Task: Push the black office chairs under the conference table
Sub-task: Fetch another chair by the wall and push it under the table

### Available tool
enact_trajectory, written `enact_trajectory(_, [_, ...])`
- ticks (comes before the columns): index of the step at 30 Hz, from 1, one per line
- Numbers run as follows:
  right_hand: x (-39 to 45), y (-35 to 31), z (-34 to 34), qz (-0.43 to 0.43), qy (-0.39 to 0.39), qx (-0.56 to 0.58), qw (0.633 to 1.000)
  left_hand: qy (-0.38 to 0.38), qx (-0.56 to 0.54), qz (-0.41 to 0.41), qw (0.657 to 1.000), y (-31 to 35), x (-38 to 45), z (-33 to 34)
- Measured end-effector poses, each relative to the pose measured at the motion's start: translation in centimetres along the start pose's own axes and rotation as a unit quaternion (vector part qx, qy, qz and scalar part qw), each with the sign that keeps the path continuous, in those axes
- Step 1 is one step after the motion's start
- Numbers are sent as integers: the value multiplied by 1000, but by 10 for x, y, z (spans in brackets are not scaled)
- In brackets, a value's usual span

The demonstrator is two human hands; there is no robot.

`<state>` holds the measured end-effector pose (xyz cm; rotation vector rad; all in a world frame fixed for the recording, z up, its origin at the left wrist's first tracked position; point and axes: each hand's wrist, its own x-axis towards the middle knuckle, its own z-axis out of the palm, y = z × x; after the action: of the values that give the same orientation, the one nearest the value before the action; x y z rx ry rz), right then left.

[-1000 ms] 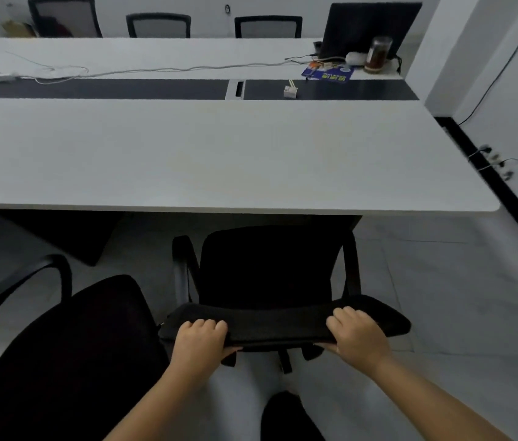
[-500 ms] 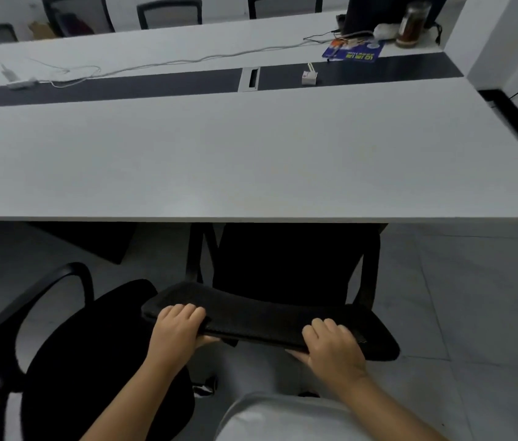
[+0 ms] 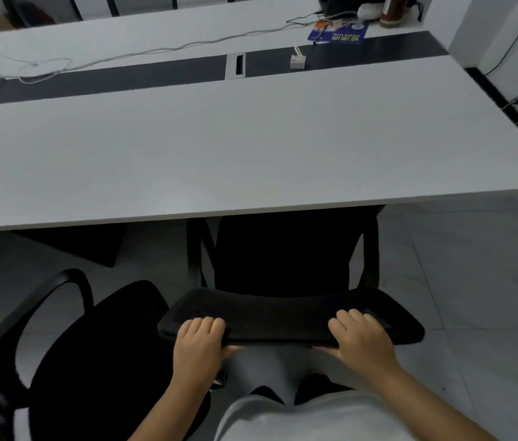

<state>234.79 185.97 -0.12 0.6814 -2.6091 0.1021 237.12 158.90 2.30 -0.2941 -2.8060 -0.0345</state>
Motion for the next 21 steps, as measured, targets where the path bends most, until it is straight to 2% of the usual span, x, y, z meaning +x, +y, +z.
enact_trajectory(5, [-10, 6, 0, 5, 27, 10, 1000, 11, -11, 4, 1000, 8, -12, 0])
enact_trajectory(7, [-5, 12, 1, -1, 36, 5, 999, 14, 7, 29, 999, 6, -8, 5])
enact_trajectory(10, [1, 24, 4, -17, 33, -12, 999, -5, 23, 63, 998, 6, 3, 11])
enact_trajectory(15, [12, 39, 0, -14, 15, -25, 999, -33, -17, 95, 995, 11, 18, 14])
enact_trajectory(21, [18, 48, 18, 5, 33, 6, 999, -18, -15, 118, 993, 4, 38, 20])
